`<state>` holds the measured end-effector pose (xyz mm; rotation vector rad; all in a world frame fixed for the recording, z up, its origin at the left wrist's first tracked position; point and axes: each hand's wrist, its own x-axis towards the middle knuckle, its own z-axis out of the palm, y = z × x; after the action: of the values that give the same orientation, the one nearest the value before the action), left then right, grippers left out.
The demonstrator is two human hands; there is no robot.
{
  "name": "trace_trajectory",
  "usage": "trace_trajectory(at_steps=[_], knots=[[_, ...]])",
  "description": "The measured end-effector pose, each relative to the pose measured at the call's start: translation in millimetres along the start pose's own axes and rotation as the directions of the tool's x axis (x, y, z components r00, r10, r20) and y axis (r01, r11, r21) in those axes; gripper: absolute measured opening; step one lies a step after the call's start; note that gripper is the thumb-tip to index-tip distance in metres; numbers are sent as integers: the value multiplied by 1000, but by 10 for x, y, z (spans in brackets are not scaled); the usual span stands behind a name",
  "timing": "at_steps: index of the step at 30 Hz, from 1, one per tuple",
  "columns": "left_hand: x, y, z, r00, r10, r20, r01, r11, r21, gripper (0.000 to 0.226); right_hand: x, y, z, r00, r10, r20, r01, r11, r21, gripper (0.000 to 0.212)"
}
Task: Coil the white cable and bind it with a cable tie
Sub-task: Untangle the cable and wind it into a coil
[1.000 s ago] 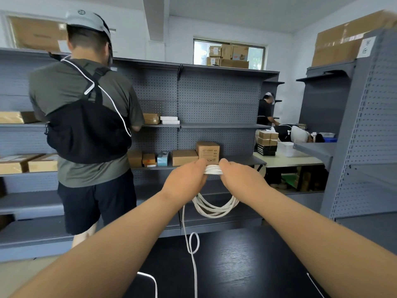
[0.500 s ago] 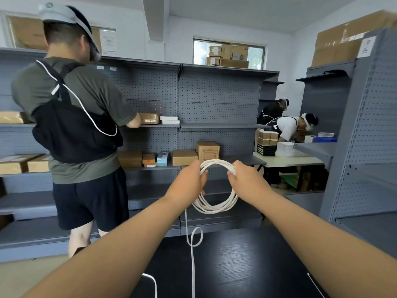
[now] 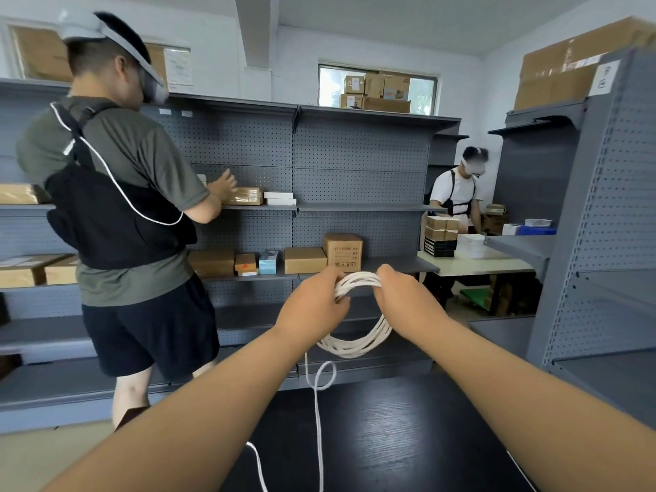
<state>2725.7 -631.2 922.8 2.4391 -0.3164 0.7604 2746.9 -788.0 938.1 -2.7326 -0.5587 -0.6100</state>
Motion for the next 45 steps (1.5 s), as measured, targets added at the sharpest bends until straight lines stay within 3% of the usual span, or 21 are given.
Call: trace_trajectory(at_steps=[5, 8, 11, 13, 16, 19, 22, 26, 29, 33, 36, 42, 45], knots=[[-34, -78, 10, 987, -159, -20, 154, 975, -160, 13, 33, 102, -20, 980, 188, -71, -167, 959, 231, 20], [-16, -50, 21, 986, -145, -84, 132, 981, -140, 12, 39, 121, 2, 969, 229, -90, -193, 934, 302, 21], [1, -32, -17, 994, -85, -72, 75, 988, -136, 20, 26, 148, 0, 970, 210, -123, -172, 949, 263, 20], [23, -66, -66, 997, -72, 39, 79, 972, -222, 22, 19, 181, -22, 978, 161, -134, -130, 968, 214, 18], [37, -102, -124, 965, -63, 253, 177, 871, -459, 37, 23, 228, -67, 984, 117, -136, -89, 977, 194, 16], [3, -109, -103, 914, -110, 390, 351, 694, -628, 49, 33, 245, -104, 982, 129, -141, -98, 973, 209, 16], [-52, -133, -46, 875, -164, 455, 458, 581, -672, 66, 31, 259, -131, 977, 144, -157, -111, 973, 201, 16], [-89, -126, -39, 878, -185, 441, 445, 657, -609, 53, 23, 303, -161, 973, 158, -168, -125, 973, 195, 17], [-43, -157, -79, 932, -182, 313, 323, 810, -490, 37, 9, 341, -179, 970, 165, -177, -135, 976, 169, 16], [31, -158, -145, 978, -156, 141, 202, 884, -422, 31, -20, 359, -182, 969, 161, -187, -133, 979, 153, 15], [67, -147, -103, 986, -161, 34, 161, 901, -402, 28, -26, 367, -155, 960, 206, -189, -172, 968, 182, 15], [90, -43, 37, 998, -43, -34, 28, 930, -367, 40, 1, 340, -119, 930, 310, -197, -236, 915, 328, 19], [107, 46, 57, 994, -89, -66, 52, 898, -436, 35, 7, 328, -118, 922, 333, -197, -235, 886, 400, 21]])
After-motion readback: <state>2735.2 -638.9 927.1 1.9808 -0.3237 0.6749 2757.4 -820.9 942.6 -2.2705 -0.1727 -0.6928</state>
